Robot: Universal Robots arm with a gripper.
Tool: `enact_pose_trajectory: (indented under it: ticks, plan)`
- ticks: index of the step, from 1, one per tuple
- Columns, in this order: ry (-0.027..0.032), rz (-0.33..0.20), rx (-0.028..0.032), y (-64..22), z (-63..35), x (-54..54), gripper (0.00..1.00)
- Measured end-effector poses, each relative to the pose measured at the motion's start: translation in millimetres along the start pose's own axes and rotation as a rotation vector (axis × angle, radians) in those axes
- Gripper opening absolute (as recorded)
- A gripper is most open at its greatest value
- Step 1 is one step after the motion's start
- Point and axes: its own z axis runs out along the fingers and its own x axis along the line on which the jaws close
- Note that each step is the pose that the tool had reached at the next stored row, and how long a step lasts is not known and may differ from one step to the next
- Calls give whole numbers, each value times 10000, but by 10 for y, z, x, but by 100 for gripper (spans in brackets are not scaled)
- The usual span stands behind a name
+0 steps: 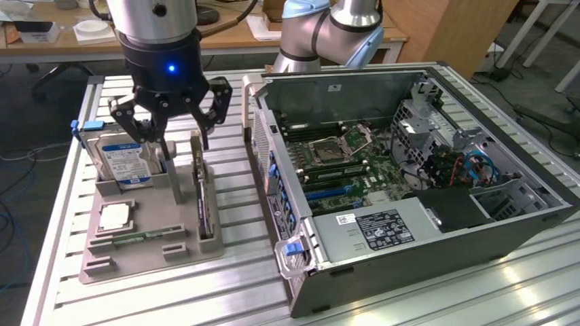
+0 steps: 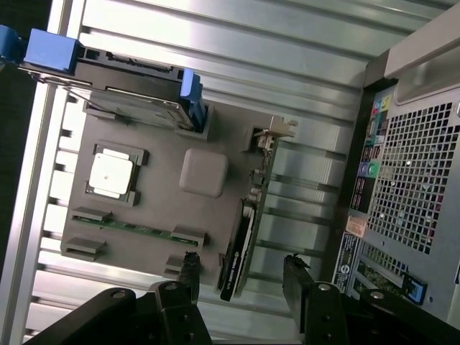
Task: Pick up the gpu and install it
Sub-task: 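Pick up the gpu and move the gpu toward the slot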
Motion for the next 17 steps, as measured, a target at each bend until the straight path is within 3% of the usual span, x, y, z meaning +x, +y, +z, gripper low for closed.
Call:
enact_pose_trajectory:
  ticks: [17]
  plan:
    - [1, 0, 0, -16, 52, 4, 59]
